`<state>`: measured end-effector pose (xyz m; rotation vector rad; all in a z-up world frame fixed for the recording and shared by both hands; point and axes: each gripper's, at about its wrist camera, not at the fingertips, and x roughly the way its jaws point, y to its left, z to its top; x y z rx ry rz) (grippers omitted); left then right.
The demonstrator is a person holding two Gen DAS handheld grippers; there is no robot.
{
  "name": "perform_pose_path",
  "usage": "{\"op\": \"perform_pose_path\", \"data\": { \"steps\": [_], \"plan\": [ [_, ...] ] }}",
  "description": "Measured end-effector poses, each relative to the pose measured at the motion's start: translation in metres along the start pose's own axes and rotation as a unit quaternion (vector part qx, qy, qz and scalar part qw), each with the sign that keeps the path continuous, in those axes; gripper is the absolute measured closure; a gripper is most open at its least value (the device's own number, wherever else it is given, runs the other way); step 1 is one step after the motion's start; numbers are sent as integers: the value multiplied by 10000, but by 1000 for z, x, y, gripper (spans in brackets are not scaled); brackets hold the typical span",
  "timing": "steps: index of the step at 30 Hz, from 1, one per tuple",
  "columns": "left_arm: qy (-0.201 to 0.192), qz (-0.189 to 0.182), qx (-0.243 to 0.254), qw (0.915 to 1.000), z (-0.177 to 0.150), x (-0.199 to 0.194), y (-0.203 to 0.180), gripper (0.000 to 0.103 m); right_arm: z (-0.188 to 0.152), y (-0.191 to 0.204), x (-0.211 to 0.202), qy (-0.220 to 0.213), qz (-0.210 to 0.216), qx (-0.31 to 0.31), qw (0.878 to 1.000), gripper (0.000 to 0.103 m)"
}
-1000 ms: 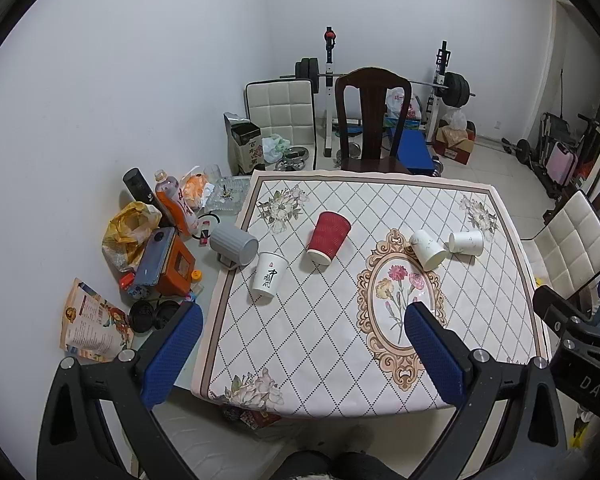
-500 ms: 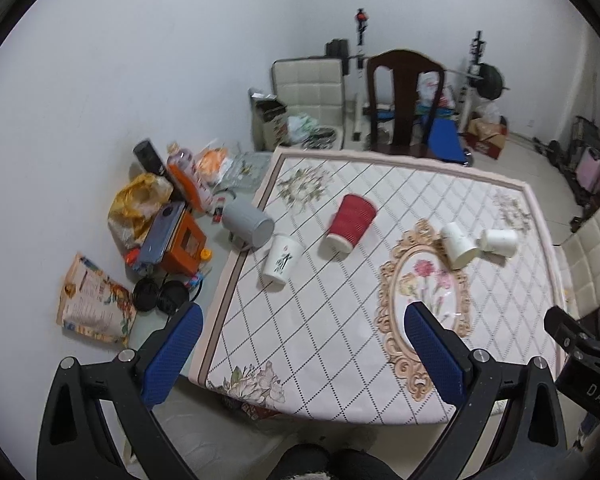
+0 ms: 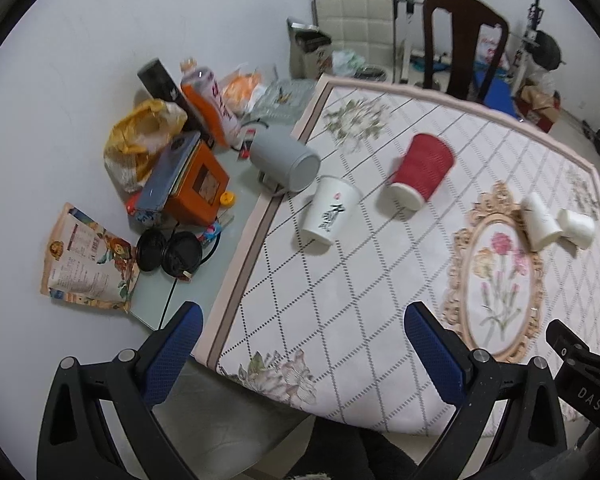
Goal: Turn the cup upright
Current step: 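Move the left tool to the grey ribbed mug and close on it, then lift the grey mug off the table with the left tool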
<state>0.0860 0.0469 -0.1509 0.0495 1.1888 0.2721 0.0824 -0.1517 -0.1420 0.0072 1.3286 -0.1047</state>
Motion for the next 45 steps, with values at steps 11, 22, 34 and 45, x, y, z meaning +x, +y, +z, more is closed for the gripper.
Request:
{"op": "perform_pose_path", "data": {
  "steps": [11,22,34,45],
  "plan": [
    [548,107,-351,9978,77,98,37,0,66,58,108,684,-102,106,9976,2],
    [1046,-40,-939,9901,158,193,62,0,121,91,179,906,-161,870,9919,2],
    [2023,-1167,-2194,9473,192,283,85,1,176,98,202,755,-249,1365,9875,2],
    [2222,-1251,-2126,9433,198,320,81,19,186,90,202,716,-282,1514,9855,2]
  ]
}}
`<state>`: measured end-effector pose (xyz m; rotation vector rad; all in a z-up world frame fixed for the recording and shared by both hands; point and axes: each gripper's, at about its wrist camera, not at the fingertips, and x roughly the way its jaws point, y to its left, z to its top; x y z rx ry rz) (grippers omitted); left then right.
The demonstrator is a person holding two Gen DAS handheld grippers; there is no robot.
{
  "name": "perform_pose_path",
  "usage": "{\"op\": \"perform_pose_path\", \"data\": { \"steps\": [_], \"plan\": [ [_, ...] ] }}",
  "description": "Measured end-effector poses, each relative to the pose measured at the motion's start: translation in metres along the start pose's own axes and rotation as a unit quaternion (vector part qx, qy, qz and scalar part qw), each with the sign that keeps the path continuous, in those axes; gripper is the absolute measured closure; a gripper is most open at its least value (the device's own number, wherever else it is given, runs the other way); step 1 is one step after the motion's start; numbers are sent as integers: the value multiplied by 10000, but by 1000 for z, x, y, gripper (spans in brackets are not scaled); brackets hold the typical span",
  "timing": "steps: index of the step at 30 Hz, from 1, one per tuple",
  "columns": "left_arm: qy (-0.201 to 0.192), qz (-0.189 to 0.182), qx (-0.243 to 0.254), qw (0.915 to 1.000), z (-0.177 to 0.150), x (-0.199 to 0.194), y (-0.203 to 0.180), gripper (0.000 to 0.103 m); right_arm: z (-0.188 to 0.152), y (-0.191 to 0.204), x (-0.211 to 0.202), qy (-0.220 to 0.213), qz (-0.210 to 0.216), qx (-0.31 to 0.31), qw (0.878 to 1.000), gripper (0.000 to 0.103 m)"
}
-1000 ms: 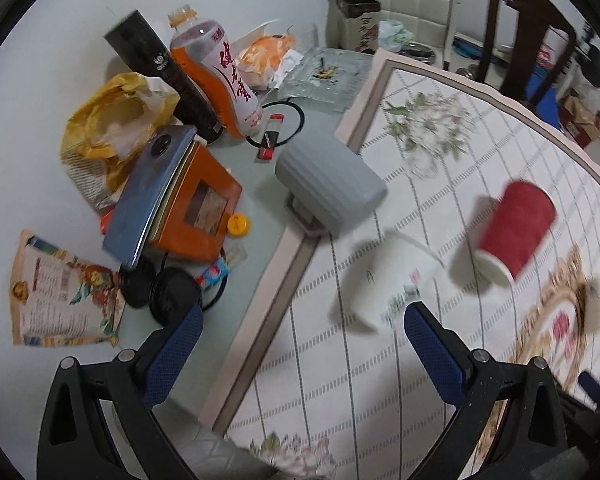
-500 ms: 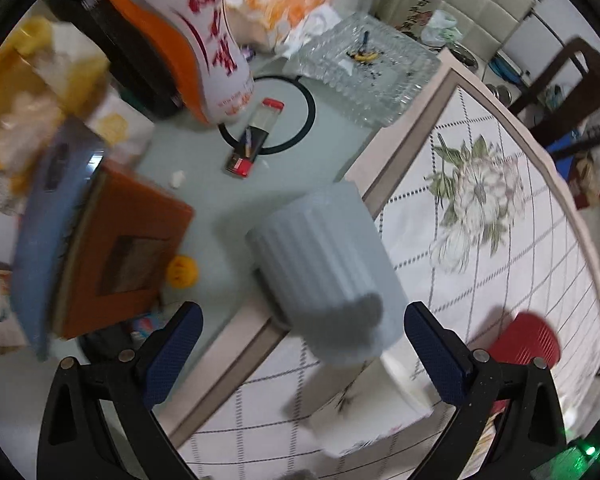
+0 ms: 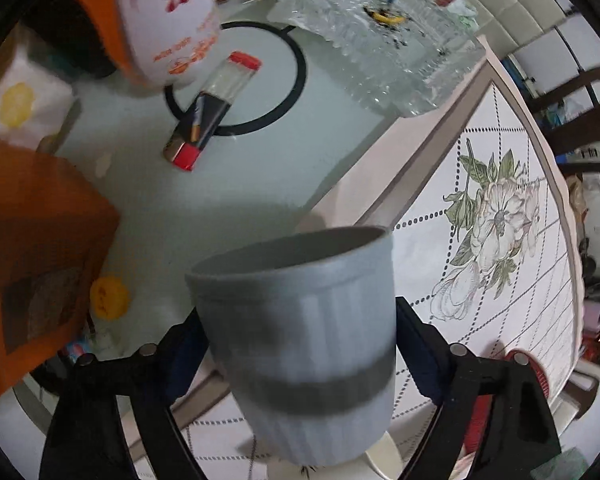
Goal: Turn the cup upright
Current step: 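Lift the grey mug off the table with the left tool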
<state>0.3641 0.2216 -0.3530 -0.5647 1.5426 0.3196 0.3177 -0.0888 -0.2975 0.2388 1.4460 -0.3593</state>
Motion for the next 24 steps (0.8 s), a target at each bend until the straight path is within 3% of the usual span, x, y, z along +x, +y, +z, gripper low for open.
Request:
{"op": "perform_pose_path", "data": {
  "steps": [5,10,24],
  "plan": [
    [-326,513,751,9953,-5,-2,-17,19,1,-5,-6,-60,-57,31,10000,2],
    [-757,845,1357,9842,-13,-20,-30,20,-1,-15,-10,-113,-130,99,9998,2],
    [-1574,836,1767,9680,-57,-94,-40,20,-22,-52,-32,-335,-142,271,9990,2]
  ]
}}
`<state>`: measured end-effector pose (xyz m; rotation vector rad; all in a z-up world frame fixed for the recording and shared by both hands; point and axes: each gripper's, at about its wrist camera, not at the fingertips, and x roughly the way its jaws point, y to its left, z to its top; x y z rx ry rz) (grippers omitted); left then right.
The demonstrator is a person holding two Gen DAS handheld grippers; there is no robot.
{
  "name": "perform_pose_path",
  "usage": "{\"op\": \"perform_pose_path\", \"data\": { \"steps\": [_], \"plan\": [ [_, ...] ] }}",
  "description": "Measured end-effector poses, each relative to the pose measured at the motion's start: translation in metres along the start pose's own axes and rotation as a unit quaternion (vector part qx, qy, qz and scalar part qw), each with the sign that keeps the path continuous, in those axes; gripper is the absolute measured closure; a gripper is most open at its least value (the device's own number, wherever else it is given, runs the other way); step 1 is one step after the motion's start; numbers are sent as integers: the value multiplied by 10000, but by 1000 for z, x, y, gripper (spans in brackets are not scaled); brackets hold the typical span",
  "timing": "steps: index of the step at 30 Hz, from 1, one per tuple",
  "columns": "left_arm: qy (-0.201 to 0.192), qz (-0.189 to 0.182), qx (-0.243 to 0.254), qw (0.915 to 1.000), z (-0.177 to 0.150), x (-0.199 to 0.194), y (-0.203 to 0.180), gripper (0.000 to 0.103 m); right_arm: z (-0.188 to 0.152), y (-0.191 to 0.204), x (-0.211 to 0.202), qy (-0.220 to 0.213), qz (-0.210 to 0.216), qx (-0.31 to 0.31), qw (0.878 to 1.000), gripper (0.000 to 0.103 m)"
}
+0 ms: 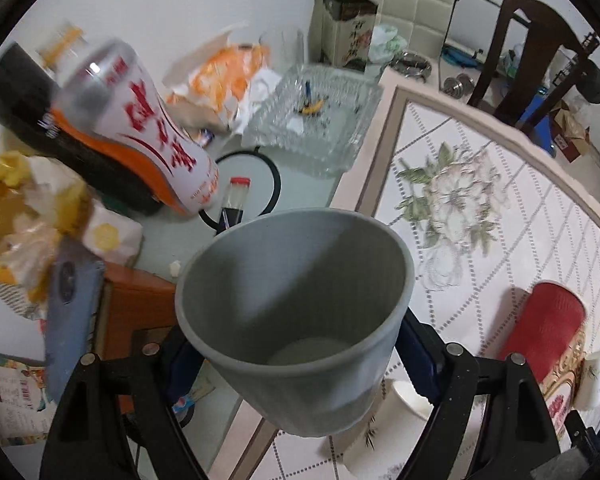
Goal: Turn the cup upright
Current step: 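Lift the grey mug off the table with the left tool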
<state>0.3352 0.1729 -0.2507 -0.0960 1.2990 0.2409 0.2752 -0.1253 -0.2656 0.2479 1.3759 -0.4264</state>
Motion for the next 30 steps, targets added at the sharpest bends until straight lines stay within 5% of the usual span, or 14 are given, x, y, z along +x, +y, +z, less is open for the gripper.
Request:
{"op": "perform_pose_path", "data": {
  "steps": [9,15,21,30],
  "plan": [
    [-351,-28,360,9987,-37,-54,-27,20,-20,-24,-17,203,-153,-544,9982,2],
    [-300,-201,757,9965,-96,-95,-67,20,-42,-58,-22,303,-55,-865,9958,1],
    [318,-474,1117,9921,-167,-84,-114,20,-69,-105,-7,498,-130,-858,9950,2],
    [1684,-882,1663,9676,-252,-10,-188,20,-102,-174,30,911,-609,-736,9912,2]
  ]
}}
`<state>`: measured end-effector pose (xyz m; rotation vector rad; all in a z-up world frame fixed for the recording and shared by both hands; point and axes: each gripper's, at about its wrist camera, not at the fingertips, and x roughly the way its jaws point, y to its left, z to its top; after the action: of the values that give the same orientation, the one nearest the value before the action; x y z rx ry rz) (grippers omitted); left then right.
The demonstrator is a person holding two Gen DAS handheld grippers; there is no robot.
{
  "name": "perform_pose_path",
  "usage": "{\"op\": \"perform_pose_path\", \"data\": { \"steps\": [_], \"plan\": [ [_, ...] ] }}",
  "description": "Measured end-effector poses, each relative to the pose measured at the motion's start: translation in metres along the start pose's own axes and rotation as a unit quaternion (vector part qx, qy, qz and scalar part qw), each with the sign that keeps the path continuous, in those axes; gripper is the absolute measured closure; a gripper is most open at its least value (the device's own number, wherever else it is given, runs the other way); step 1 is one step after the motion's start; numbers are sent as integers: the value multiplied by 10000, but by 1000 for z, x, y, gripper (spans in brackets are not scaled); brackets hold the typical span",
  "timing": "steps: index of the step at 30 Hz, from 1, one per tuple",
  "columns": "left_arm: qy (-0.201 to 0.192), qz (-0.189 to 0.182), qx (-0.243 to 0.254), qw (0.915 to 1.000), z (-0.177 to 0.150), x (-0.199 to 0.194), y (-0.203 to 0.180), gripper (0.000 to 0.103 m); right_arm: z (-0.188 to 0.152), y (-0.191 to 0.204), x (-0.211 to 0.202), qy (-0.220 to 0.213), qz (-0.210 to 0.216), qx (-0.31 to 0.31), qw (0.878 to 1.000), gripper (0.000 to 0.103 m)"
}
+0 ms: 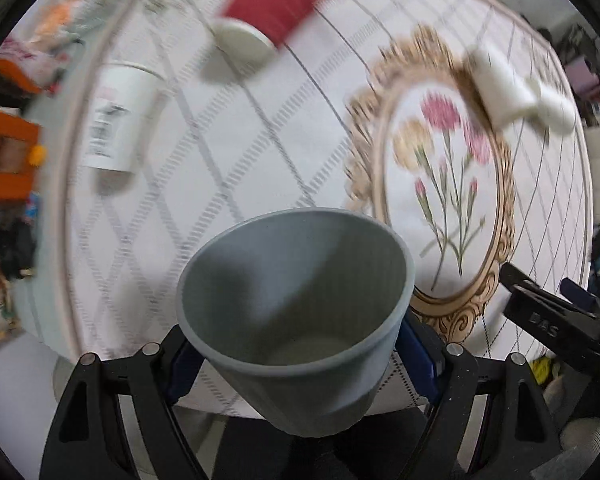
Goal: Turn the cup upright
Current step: 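Lift the grey mug off the table with the left tool, then bring the grey mug toward the right tool while the right tool grasps it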
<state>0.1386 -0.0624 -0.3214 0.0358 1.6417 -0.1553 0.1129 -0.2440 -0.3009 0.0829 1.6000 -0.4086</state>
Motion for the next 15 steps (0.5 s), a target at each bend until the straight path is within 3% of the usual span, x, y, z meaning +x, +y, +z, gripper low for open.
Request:
{"op": "perform_pose_path", "data": {
  "steps": [5,15],
  "plan": [
    [275,-43,300,9992,14,33,-31,20,-10,-31,18,147,-144,222,9995,2],
    [355,84,563,9977,32,49,-57,19,-14,-78,28,114,-212,612,9978,1]
  ]
}}
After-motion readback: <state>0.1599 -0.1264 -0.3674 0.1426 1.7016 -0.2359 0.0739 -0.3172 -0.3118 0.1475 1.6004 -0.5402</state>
